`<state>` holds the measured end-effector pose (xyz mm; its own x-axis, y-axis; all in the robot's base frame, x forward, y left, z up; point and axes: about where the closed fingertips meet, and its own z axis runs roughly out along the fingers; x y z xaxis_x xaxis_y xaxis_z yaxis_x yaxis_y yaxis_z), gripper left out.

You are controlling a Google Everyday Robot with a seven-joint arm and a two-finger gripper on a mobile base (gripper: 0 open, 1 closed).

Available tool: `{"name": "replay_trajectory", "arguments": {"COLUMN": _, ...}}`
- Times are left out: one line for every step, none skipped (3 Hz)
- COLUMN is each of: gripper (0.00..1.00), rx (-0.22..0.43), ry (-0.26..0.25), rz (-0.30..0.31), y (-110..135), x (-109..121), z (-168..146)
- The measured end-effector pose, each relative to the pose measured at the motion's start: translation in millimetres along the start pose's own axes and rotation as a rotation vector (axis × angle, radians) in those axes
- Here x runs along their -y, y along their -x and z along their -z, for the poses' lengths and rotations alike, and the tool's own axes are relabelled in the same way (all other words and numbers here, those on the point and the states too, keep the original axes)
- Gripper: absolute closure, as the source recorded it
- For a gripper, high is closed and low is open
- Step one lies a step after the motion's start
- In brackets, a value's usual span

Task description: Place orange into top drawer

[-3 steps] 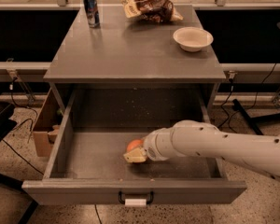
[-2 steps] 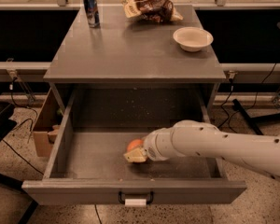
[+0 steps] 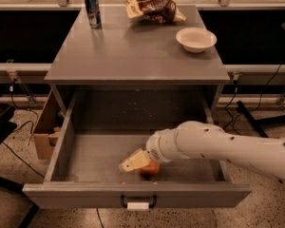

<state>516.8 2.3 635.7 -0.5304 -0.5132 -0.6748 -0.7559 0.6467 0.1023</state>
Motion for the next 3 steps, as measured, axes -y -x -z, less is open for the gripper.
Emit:
{"name": "replay_trajectory", "arguments": {"gripper": 0.0, "rx": 0.031, "ry": 0.007, "rz": 0.051, "y": 31, "x": -8, "z": 34}}
{"name": "replay_trajectory", "arguments": {"gripper": 0.0, "rx": 0.06, "ry": 0.039, "rz": 0.115, "y": 61, "x": -18, "z": 90}}
{"name": "replay_trajectory", "arguments": {"gripper": 0.0, "rx": 0.102, "ry": 0.073, "rz": 0.194, "y": 87, "x": -23, "z": 154}}
